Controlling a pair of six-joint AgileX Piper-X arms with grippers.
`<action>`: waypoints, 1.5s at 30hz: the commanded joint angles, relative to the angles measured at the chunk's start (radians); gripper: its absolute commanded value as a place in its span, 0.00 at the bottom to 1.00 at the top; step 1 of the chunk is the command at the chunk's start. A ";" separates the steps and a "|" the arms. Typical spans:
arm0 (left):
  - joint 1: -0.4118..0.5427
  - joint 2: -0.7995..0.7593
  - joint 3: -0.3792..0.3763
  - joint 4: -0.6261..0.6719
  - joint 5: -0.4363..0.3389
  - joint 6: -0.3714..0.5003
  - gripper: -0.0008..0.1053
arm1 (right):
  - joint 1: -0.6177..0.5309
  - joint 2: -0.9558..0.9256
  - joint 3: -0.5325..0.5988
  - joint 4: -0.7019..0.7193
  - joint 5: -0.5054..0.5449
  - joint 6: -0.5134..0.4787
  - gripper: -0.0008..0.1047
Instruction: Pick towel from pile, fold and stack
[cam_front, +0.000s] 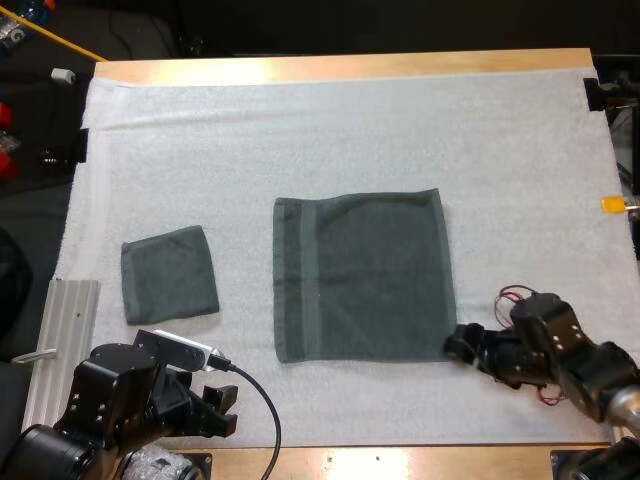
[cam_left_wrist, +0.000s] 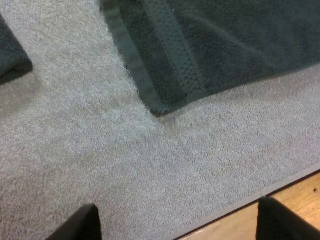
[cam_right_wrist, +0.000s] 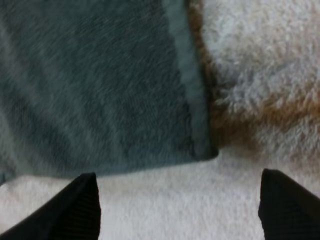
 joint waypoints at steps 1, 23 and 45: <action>0.000 -0.003 0.001 -0.006 0.006 -0.007 0.59 | -0.004 0.025 0.002 -0.029 -0.014 0.019 0.62; 0.000 -0.003 0.001 -0.006 0.006 0.000 0.59 | -0.004 0.272 0.002 -0.282 -0.073 0.110 0.62; 0.000 0.002 0.009 -0.054 0.006 0.011 0.59 | -0.004 0.269 0.002 -0.203 -0.075 0.102 0.35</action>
